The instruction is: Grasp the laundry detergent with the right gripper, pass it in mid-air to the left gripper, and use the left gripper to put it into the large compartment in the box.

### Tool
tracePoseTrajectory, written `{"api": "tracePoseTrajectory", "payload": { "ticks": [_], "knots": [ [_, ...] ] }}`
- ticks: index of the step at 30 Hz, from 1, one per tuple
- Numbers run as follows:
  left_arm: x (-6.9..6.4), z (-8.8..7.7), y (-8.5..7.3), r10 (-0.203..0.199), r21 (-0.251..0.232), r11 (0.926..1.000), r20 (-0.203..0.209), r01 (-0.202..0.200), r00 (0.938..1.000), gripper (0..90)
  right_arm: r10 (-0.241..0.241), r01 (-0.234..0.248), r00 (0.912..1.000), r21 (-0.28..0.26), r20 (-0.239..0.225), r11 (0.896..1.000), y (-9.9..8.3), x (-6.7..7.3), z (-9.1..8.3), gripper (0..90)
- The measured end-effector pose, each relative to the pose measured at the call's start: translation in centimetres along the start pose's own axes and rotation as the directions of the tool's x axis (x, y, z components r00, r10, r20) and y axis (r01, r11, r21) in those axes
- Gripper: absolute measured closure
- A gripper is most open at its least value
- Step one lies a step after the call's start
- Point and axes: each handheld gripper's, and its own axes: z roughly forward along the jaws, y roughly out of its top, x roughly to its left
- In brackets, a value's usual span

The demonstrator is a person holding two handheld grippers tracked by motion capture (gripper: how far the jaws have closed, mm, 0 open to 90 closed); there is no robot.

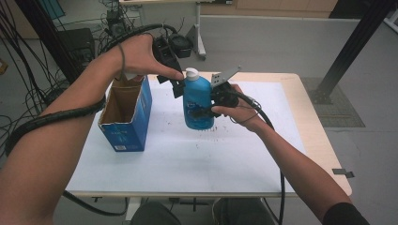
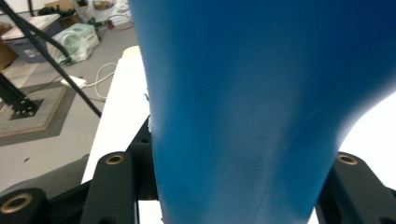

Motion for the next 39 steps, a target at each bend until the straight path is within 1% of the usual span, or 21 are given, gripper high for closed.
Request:
{"api": "tracePoseTrajectory", "payload": {
  "ticks": [3,4,6,11,12,16,18,19,21,23,27,30,31,39],
  "knots": [
    [-0.3,-0.2,-0.2,0.013,-0.004,0.9999,-0.001,-0.013,0.9999,6.4,-0.012,0.012,0.9997,-0.002,-0.02,1.0,0.1,0.5,0.6,44.4],
    [-0.4,-0.3,-0.3,0.014,-0.005,0.9999,0.005,-0.014,0.9999,6.4,-0.012,0.012,0.9994,-0.01,-0.033,1.0,0.1,0.9,1.0,44.3],
    [-0.6,-0.4,-0.4,0.027,-0.004,0.9996,0.011,-0.027,0.9996,6.4,-0.016,0.015,0.9992,-0.012,-0.036,1.0,0.1,1.0,1.1,44.3],
    [-0.9,-0.4,-0.6,0.046,-0.004,0.999,0.022,-0.046,0.9987,6.3,-0.037,0.036,0.9978,-0.015,-0.055,0.999,0.2,1.7,1.9,44.3],
    [-0.9,-0.4,-0.6,0.047,-0.007,0.9989,0.025,-0.047,0.9986,6.3,-0.04,0.039,0.9975,-0.015,-0.058,0.999,0.2,1.8,2.1,44.3],
    [-1.2,-0.1,-0.5,0.071,0.009,0.9974,0.035,-0.071,0.9969,6.4,-0.055,0.053,0.9958,-0.025,-0.073,0.998,0.4,2.3,2.5,44.3],
    [-1.3,0.0,-0.4,0.078,0.003,0.9969,0.043,-0.078,0.996,6.3,-0.065,0.063,0.9947,-0.03,-0.079,0.998,0.6,2.5,2.7,44.3],
    [-1.3,0.0,-0.3,0.081,0.014,0.9966,0.045,-0.081,0.9957,6.3,-0.069,0.067,0.9942,-0.032,-0.082,0.997,0.6,2.6,2.7,44.2],
    [-1.4,0.0,-0.3,0.081,0.014,0.9965,0.045,-0.082,0.9957,6.3,-0.077,0.074,0.9933,-0.038,-0.086,0.997,0.8,2.9,2.8,44.3],
    [-1.4,0.0,-0.2,0.089,0.012,0.9959,0.055,-0.09,0.9945,6.3,-0.088,0.084,0.9921,-0.045,-0.09,0.995,0.9,3.1,2.8,44.3],
    [-1.7,0.0,0.1,0.106,0.014,0.9941,0.069,-0.107,0.992,6.3,-0.095,0.089,0.9907,-0.062,-0.097,0.994,1.0,3.3,2.7,44.2],
    [-1.9,0.2,0.3,0.114,0.028,0.9928,0.069,-0.116,0.9911,6.3,-0.102,0.095,0.99,-0.072,-0.097,0.993,1.1,3.3,2.6,44.2],
    [-1.9,0.2,0.3,0.115,0.025,0.9929,0.07,-0.117,0.991,6.3,-0.101,0.093,0.9897,-0.075,-0.102,0.993,1.1,3.3,2.6,44.2],
    [-2.1,0.9,0.8,0.134,0.05,0.9891,0.082,-0.139,0.9875,6.2,-0.125,0.116,0.9858,-0.081,-0.112,0.99,1.3,3.7,2.6,44.2]
  ]
}}
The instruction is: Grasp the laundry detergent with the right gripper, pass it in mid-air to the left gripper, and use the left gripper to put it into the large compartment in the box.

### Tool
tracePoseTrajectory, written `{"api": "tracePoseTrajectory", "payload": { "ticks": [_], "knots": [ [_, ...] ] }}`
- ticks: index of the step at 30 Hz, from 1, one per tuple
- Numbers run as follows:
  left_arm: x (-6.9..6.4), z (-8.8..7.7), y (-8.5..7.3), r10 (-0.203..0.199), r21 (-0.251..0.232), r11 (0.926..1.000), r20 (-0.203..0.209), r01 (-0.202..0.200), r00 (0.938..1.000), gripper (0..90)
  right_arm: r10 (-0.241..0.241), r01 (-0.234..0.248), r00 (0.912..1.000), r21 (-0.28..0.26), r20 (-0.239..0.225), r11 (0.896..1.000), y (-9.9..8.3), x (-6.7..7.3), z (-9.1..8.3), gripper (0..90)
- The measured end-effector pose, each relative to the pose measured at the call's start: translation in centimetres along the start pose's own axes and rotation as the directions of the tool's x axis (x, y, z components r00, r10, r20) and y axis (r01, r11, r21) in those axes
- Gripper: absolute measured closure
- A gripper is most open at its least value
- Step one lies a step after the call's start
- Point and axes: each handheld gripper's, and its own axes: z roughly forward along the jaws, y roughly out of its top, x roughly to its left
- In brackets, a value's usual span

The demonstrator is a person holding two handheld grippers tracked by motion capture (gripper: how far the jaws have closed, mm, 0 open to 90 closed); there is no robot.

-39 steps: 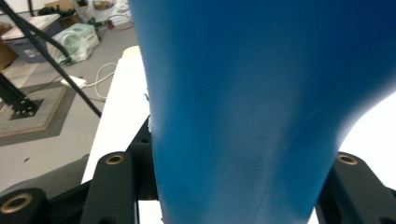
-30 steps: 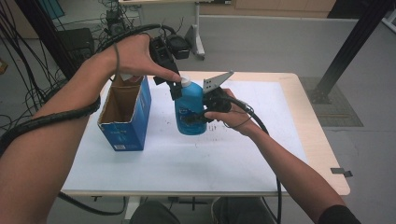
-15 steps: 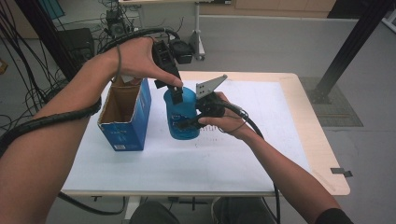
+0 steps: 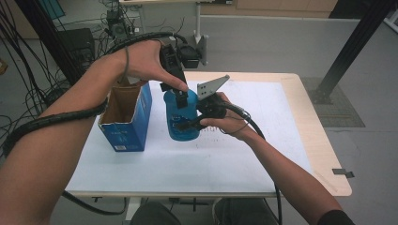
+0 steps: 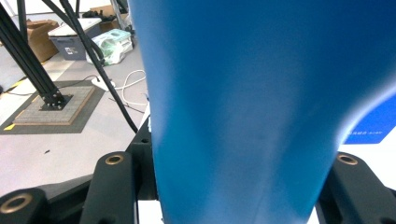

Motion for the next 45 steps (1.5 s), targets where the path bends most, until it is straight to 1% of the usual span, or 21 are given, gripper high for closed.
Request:
{"api": "tracePoseTrajectory", "payload": {
  "ticks": [5,7,10,13,15,25,28,32,45],
  "knots": [
    [0.0,0.5,0.1,0.004,0.023,0.9997,0.005,-0.004,1.0,6.3,-0.012,0.012,0.9999,0.001,-0.003,1.0,0.2,0.1,0.0,44.2],
    [0.0,0.7,0.0,0.006,0.022,0.9997,0.013,-0.007,0.9999,6.2,-0.014,0.014,0.9999,0.0,0.001,1.0,0.1,0.1,0.0,44.2],
    [0.0,0.9,0.0,0.005,0.031,0.9995,0.005,-0.005,1.0,6.3,-0.016,0.016,0.9999,0.001,-0.001,1.0,0.2,0.1,0.0,44.2],
    [0.1,1.0,0.1,0.004,0.022,0.9997,0.003,-0.004,1.0,6.3,-0.016,0.016,0.9999,-0.004,-0.006,1.0,0.2,0.1,0.0,44.2],
    [0.0,1.0,0.2,0.012,0.028,0.9995,0.004,-0.012,0.9999,6.3,-0.024,0.024,0.9997,-0.001,0.001,1.0,0.3,0.2,0.0,44.2],
    [-0.1,1.6,0.4,0.019,0.037,0.9991,0.015,-0.02,0.9997,6.1,-0.023,0.023,0.9997,0.003,0.01,1.0,0.3,0.1,-0.3,44.2],
    [-0.2,1.6,0.5,0.022,0.033,0.9992,0.016,-0.022,0.9996,6.1,-0.025,0.025,0.9997,0.0,0.006,1.0,0.4,0.1,-0.4,44.2],
    [-0.3,1.5,0.6,0.027,0.043,0.9987,0.021,-0.028,0.9994,6.0,-0.028,0.028,0.9995,-0.001,0.011,1.0,0.4,0.2,-0.5,44.2],
    [-0.5,1.6,0.6,0.028,0.036,0.9989,0.019,-0.028,0.9994,6.1,-0.022,0.022,0.9997,-0.005,0.002,1.0,0.5,0.3,-0.6,44.2]
  ]
}}
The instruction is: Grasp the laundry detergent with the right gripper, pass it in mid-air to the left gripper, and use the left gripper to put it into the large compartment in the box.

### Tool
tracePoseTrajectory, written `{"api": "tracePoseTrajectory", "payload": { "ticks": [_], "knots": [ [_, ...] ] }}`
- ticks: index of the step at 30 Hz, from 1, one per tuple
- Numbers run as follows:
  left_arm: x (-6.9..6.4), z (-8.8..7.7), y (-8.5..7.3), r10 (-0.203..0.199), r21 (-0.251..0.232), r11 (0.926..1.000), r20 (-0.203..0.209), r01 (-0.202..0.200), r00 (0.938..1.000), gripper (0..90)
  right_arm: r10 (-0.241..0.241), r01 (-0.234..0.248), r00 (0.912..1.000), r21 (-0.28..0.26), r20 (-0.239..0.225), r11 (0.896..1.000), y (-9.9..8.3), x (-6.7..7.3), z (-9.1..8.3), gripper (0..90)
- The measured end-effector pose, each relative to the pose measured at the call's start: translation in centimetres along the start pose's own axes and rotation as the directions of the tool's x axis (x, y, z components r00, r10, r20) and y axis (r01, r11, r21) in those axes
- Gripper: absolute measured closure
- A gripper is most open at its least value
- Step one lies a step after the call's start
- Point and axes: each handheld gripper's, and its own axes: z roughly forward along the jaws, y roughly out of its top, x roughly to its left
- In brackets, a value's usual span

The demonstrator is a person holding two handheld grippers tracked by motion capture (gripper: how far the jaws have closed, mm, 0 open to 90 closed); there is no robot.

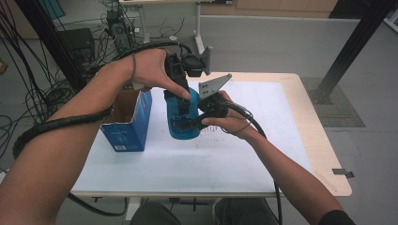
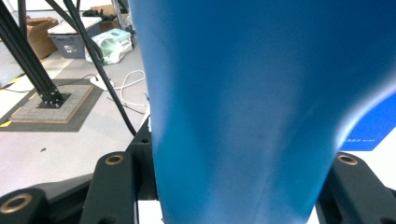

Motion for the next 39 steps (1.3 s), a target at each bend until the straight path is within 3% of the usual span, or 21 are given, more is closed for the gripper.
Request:
{"api": "tracePoseTrajectory", "payload": {
  "ticks": [39],
  "knots": [
    [-0.08,-0.42,0.09,0.007,-0.005,1.0,-0.007,-0.007,1.0,6.2,-0.012,0.012,0.9998,-0.004,0.018,1.0,0.11,0.14,-0.48,44.2]
  ]
}}
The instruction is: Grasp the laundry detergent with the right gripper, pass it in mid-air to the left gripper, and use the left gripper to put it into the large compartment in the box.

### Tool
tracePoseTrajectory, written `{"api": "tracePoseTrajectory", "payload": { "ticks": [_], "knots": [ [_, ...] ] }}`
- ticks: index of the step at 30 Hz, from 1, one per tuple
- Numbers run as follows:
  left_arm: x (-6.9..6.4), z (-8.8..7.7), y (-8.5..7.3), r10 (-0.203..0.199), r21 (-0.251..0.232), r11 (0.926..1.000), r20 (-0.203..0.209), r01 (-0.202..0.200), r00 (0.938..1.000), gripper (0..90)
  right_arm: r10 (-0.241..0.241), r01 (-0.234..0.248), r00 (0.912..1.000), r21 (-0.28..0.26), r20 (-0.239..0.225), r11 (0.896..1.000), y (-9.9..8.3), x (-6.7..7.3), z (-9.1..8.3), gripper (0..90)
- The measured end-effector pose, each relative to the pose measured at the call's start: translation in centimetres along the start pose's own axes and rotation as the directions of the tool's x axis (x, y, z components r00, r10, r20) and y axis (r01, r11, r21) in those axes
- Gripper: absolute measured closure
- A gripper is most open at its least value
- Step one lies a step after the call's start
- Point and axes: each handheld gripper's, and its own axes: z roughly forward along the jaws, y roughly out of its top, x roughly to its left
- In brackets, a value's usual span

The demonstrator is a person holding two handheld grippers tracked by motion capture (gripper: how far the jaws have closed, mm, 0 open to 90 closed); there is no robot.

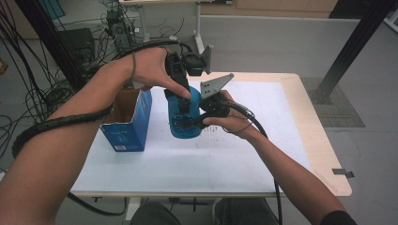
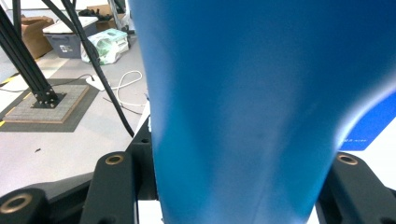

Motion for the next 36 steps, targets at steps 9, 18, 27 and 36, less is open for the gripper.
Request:
{"api": "tracePoseTrajectory", "payload": {
  "ticks": [9,18,27,36],
  "knots": [
    [-0.07,-0.09,-0.13,-0.004,-0.008,1.0,0.001,0.004,1.0,6.1,-0.003,0.003,1.0,0.001,0.0,1.0,0.0,0.03,-0.04,44.2],
    [-0.01,-0.09,-0.24,-0.003,-0.007,1.0,0.001,0.003,1.0,6.1,-0.004,0.004,1.0,0.001,0.003,1.0,-0.03,0.01,0.03,44.2],
    [-0.05,-0.16,-0.3,-0.005,-0.003,1.0,-0.001,0.005,1.0,6.1,-0.002,0.002,1.0,0.002,0.004,1.0,-0.03,0.0,0.01,44.2],
    [-0.1,-0.15,-0.37,-0.008,-0.01,0.9999,-0.006,0.008,0.9999,6.0,-0.002,0.002,1.0,0.002,0.002,1.0,0.0,0.09,0.15,44.2]
  ]
}}
